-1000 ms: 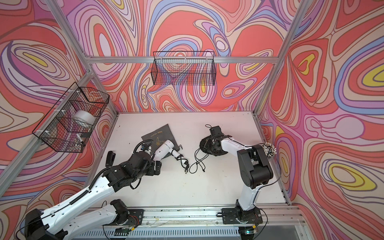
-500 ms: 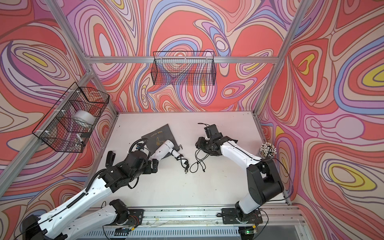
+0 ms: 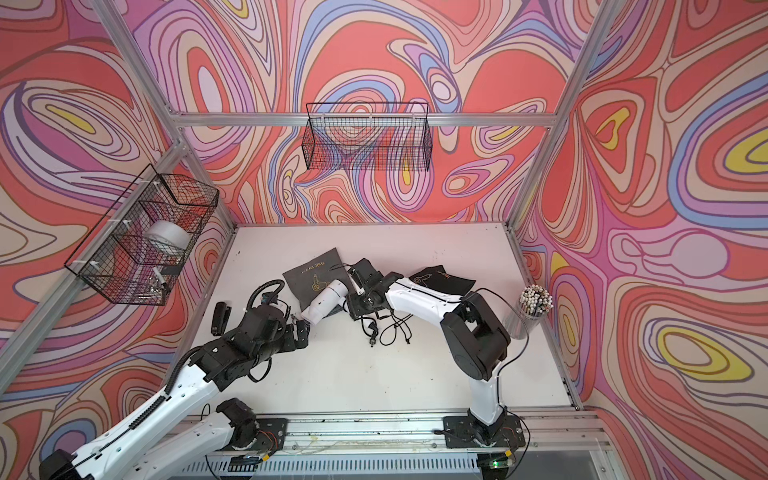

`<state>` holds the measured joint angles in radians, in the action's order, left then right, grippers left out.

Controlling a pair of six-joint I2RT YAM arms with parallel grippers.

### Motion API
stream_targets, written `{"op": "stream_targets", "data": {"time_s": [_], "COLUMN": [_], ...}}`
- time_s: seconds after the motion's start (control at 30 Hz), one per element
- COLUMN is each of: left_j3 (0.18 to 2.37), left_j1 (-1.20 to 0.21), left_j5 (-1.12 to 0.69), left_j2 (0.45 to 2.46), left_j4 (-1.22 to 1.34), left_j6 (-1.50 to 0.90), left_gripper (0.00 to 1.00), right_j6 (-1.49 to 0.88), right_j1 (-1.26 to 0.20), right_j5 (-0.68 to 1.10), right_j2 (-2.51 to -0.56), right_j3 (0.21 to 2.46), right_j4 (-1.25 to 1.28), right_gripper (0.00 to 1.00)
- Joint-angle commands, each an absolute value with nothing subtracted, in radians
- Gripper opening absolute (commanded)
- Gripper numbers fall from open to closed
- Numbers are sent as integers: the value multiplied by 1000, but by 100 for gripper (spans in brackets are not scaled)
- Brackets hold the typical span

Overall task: Pack away hair dryers
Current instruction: Pick up the hair dryer from the center of the board.

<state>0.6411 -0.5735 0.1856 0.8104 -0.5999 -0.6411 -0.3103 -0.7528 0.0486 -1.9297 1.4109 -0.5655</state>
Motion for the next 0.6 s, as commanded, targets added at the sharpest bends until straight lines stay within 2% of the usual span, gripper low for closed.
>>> {"op": "stream_targets", "data": {"time_s": [0.0, 0.27, 0.57], "left_j3": [630, 630, 629], "left_j1": [-563, -561, -561], "left_j5": [179, 176, 175], "left_j2": [796, 787, 785], "left_j4": [-638, -647, -647], "left_j6": [-663, -654, -656], "left_gripper": [100, 100, 100], "right_j6": [-237, -202, -169], "right_j1": [-759, -761, -766], "right_j5": [-11, 2, 55], "right_j2": [-1964, -2036, -2092], "right_j3": [1451, 1482, 1502], "right_j4": [-621, -641, -669], "right_gripper": [68, 68, 61]}}
